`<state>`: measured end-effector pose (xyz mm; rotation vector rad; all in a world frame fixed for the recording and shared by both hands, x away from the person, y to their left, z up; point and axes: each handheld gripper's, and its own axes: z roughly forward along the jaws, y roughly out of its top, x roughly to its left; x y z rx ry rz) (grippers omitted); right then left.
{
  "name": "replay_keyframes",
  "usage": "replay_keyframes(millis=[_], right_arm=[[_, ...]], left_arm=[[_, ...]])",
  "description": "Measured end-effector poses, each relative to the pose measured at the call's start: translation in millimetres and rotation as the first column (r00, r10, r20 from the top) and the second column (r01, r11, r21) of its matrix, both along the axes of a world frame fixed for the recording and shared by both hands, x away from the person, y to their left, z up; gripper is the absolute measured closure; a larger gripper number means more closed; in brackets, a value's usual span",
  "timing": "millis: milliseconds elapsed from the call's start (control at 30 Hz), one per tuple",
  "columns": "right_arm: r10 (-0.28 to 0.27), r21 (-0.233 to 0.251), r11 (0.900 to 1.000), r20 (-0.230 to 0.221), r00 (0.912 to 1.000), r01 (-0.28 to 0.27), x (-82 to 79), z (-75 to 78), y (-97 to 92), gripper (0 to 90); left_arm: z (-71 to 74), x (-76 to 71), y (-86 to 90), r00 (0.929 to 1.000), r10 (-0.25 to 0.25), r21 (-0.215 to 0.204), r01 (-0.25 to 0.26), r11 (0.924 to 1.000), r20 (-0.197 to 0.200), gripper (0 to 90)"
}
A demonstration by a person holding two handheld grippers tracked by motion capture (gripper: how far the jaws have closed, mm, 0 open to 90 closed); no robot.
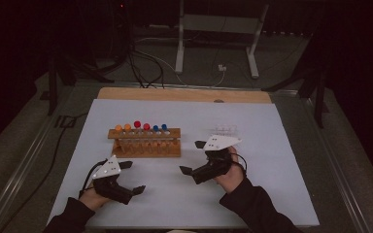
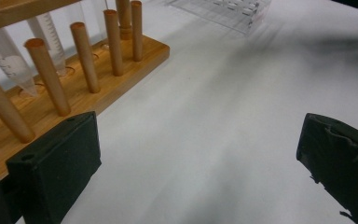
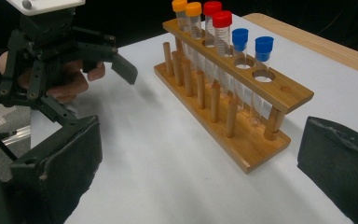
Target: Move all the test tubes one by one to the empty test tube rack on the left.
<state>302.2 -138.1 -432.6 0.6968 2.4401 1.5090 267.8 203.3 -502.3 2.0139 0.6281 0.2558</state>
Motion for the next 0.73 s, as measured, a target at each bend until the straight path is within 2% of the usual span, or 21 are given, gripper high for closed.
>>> replay_keyframes(millis=[333, 433, 733], right_arm=[[0.003, -0.002, 1.0, 0.0, 1.0, -0.003, -0.1, -0.7, 0.5, 0.0], [0.001, -0.002, 1.0, 0.0, 1.0, -0.001, 0.0, -0.6, 0.1, 0.0], [0.001, -0.001, 1.0, 0.004, 1.0, -0.001, 0.2, -0.8, 0.1, 0.0]], left_arm=[[3.0, -1.2, -1.0, 1.0, 0.003, -0.034, -0.003, 0.9994, 0.006, 0.6], [4.4, -1.8, 0.3, 1.0, 0.003, -0.062, -0.003, 0.9981, 0.001, 0.6], [9.5, -2.3, 5.0, 0.9996, 0.023, -0.093, -0.021, 0.9955, 0.017, 0.6]])
